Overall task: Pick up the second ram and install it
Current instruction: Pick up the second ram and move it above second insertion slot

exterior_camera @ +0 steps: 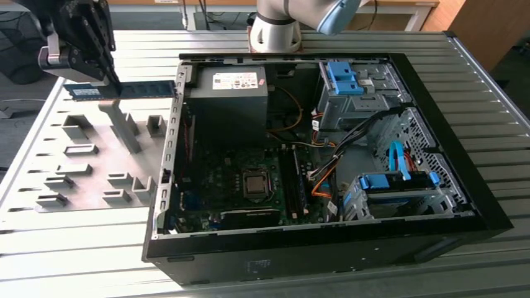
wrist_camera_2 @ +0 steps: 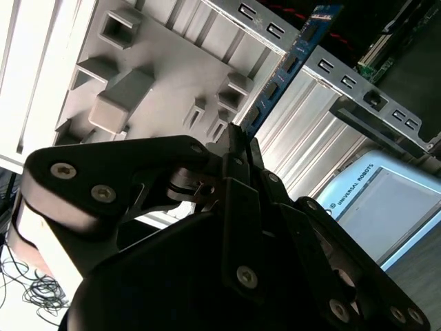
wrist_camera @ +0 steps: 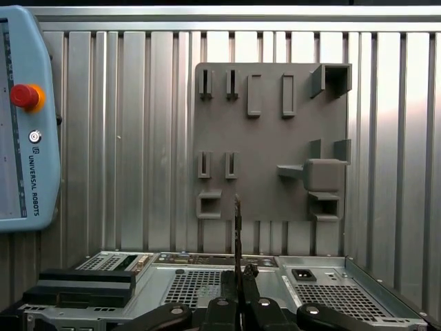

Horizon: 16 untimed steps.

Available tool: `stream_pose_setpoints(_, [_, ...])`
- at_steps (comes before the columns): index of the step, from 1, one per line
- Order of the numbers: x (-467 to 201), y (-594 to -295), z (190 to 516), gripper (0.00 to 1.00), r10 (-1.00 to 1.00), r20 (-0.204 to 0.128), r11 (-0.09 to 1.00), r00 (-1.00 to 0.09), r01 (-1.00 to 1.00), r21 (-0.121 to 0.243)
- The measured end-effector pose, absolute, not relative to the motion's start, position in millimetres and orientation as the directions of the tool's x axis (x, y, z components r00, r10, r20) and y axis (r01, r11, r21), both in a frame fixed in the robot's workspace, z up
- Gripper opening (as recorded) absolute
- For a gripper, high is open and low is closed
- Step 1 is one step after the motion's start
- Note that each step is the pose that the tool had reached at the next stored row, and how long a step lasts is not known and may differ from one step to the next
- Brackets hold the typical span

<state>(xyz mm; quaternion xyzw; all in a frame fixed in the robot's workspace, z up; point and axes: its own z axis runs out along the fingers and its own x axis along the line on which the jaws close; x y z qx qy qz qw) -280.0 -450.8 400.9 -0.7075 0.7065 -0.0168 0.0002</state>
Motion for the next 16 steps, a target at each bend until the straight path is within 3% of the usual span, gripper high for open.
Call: stream_pose_setpoints(16, [-254,-451,401,0.14,-1.0,0.024,-0.002,0.001,-1.0,-0.024])
